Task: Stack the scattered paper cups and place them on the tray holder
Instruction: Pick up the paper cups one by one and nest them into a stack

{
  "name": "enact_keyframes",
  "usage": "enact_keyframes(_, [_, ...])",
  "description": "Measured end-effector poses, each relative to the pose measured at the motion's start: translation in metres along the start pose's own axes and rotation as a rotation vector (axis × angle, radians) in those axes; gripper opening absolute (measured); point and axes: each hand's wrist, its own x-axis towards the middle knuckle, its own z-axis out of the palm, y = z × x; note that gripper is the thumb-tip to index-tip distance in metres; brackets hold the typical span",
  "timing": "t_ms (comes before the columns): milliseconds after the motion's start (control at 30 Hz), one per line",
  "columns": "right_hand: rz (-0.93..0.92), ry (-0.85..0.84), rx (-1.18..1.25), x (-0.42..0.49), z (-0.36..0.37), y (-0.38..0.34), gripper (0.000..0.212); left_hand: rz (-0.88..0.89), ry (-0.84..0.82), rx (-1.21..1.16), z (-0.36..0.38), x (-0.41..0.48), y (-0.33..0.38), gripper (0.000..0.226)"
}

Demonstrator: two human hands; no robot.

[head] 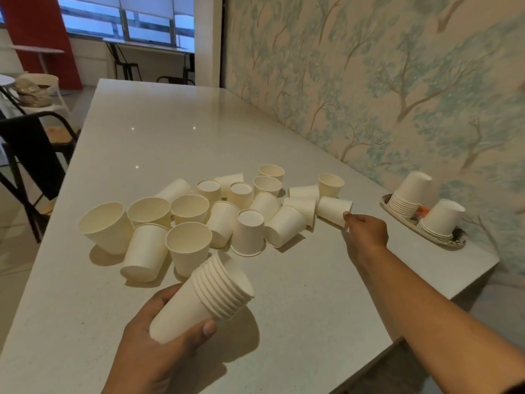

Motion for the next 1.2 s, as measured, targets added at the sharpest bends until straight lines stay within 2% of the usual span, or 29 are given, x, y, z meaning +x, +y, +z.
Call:
enact_keyframes(267, [-0.035,0.04,0.064,0.014,-0.008,0.004,0.019,-0.049,0.018,-0.078,0.0,0.0,0.003,0.058])
enact_keyframes(400, [-0.143,0.116,0.22,-0.017,-0.036,-0.005,0.015,-0.021,-0.001,-0.114,-0.001,-0.004,0.003,0.059])
enact_keyframes(500, [-0.284,-0.039,0.245,-0.066,-0.056,-0.011,0.011,-0.008,-0.042,-0.156,-0.003,-0.011,0.006,0.062])
enact_keyframes(600, [-0.444,-0.303,0.236,-0.129,-0.07,-0.02,0.008,-0.029,-0.089,-0.195,0.0,-0.018,0.011,0.062])
enact_keyframes(733, [-0.639,-0.563,0.128,-0.192,-0.066,-0.034,0.018,-0.068,-0.111,-0.23,0.004,-0.02,0.014,0.058])
enact_keyframes(967, [-0.685,-0.571,0.098,-0.2,-0.056,-0.039,0.012,-0.064,-0.097,-0.233,0.002,-0.02,0.012,0.066])
enact_keyframes(1033, [-0.728,-0.625,0.063,-0.206,-0.05,-0.033,0.009,-0.066,-0.105,-0.226,0.002,-0.021,0.012,0.065])
enact_keyframes(1133, [-0.846,-0.77,-0.038,-0.223,-0.037,-0.023,0.016,-0.067,-0.1,-0.241,0.002,-0.021,0.012,0.063])
enact_keyframes(1200, [-0.9,-0.722,-0.058,-0.228,-0.031,-0.021,0.027,-0.052,-0.094,-0.257,0.0,-0.021,0.012,0.063])
